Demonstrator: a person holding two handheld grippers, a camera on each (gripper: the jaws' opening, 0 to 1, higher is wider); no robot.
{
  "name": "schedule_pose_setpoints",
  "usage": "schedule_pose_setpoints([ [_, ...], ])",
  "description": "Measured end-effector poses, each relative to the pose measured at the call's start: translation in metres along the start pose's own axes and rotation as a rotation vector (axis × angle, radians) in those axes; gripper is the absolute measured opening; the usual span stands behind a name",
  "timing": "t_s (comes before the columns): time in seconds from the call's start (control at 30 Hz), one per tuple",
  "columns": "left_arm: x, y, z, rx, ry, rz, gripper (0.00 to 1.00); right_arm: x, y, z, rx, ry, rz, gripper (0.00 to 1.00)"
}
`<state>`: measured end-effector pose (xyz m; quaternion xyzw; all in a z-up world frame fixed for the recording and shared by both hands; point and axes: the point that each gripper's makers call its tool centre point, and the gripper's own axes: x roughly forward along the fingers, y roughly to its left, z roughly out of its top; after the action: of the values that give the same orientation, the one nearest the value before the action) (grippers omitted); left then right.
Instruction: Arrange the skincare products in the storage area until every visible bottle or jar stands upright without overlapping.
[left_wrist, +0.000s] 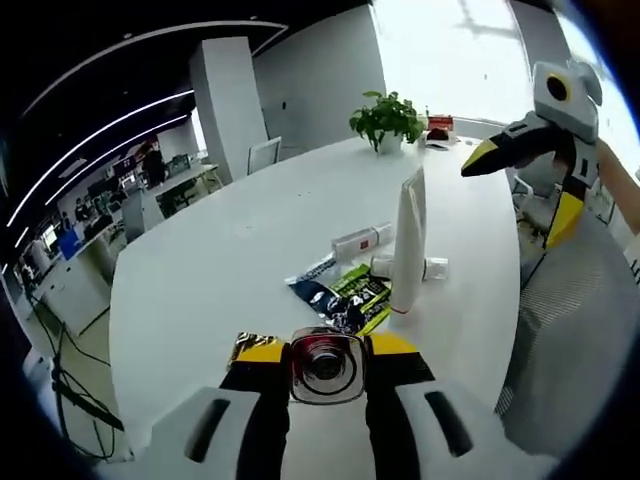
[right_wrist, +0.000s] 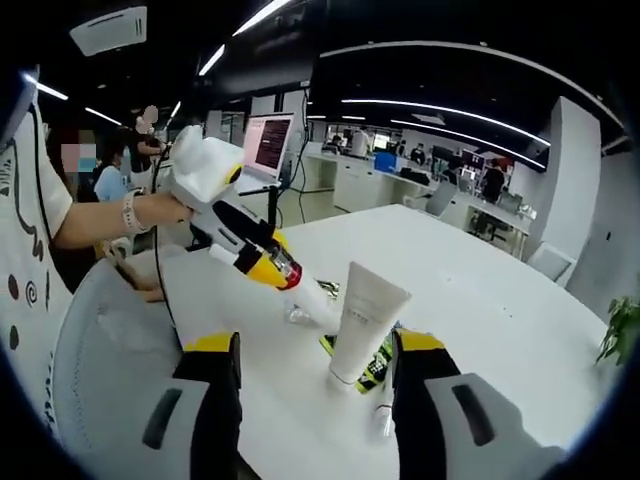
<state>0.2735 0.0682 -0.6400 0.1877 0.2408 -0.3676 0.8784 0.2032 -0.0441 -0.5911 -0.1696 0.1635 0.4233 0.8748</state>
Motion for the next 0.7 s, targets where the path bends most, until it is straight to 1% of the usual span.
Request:
schedule_pose_setpoints([
  [0.1, -0.002, -0.002, 0.002, 0.013, 0.02, -0.028, 0.24, 0.005, 0.007, 0.002, -0.009, -0.004, 0.023, 0.59],
  [0.23, -0.004, -0.012, 0.004, 0.046, 0.052, -0.056, 0.24, 0.013, 0.019, 0.001, -0.022, -0.003, 0.06, 0.57],
  [0.33, -0.006, -0.014, 0.004, 0.064, 0.071, -0.081, 0.24, 0.019, 0.024, 0.0, -0.035, -0.002, 0.073, 0.55],
  [0.47, -0.009, -0.018, 0.004, 0.073, 0.097, -0.117, 0.24, 0.025, 0.032, 0.001, -0.032, -0.019, 0.111, 0.49],
  [0.53, -0.01, -0.022, 0.005, 0.074, 0.108, -0.132, 0.24, 0.03, 0.035, -0.001, -0.028, -0.018, 0.121, 0.49],
  [0.67, -0.011, -0.029, 0.005, 0.088, 0.129, -0.156, 0.24, 0.038, 0.04, -0.007, -0.038, -0.004, 0.145, 0.43],
  [0.7, -0.012, -0.03, 0.004, 0.091, 0.136, -0.161, 0.24, 0.04, 0.04, -0.008, -0.03, -0.002, 0.145, 0.44],
])
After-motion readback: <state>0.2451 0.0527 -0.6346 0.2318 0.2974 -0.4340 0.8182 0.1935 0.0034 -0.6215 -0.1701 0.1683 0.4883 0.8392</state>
